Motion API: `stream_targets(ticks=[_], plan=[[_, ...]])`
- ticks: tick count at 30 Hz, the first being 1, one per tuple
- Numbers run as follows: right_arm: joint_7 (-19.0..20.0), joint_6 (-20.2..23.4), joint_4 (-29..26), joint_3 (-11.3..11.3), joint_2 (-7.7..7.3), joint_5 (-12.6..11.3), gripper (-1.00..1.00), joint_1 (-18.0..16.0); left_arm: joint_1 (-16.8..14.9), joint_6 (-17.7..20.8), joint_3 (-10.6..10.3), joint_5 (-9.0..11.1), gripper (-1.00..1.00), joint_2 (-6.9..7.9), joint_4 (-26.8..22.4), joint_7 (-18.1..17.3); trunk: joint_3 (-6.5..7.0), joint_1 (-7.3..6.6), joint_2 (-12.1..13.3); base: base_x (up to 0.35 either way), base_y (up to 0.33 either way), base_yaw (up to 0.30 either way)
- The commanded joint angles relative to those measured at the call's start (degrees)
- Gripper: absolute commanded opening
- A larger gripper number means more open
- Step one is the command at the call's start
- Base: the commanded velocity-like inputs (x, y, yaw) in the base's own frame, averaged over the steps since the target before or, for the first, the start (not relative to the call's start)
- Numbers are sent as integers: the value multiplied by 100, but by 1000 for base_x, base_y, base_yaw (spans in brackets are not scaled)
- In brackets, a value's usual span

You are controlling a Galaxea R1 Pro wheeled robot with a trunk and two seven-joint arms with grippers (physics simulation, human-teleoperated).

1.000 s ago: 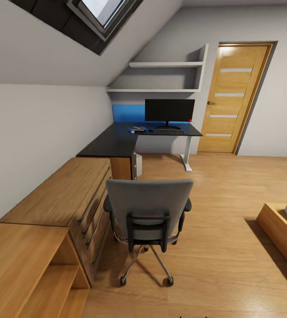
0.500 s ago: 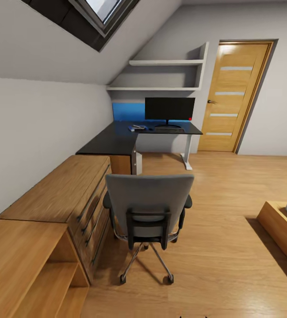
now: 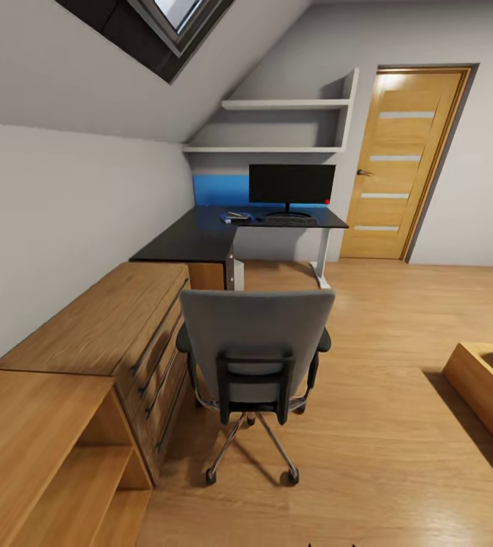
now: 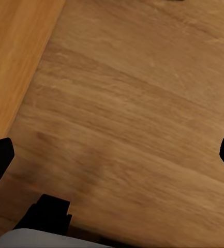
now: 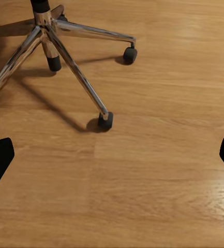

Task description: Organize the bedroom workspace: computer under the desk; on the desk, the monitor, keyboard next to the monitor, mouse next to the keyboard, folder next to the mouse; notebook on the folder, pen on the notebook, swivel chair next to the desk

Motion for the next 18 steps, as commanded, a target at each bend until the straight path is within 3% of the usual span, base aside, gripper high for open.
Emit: stream_targets(ticks=[1,10,18], plan=[[-50,-10,0,49,2,-9,100,-4,-3,-17,-50,20,100,-1,-2,38,-24,22,-44,0,0,0],[-50,-18,0,48,-4,-9,100,-4,-3,-3,-52,19,100,9,-8,38,-185,220,-405,0,0,0],[-50,-7,0,9,-23,-17,100,-4,-3,14,-52,10,100,55,-307,61,-329,395,-726,0,0,0]])
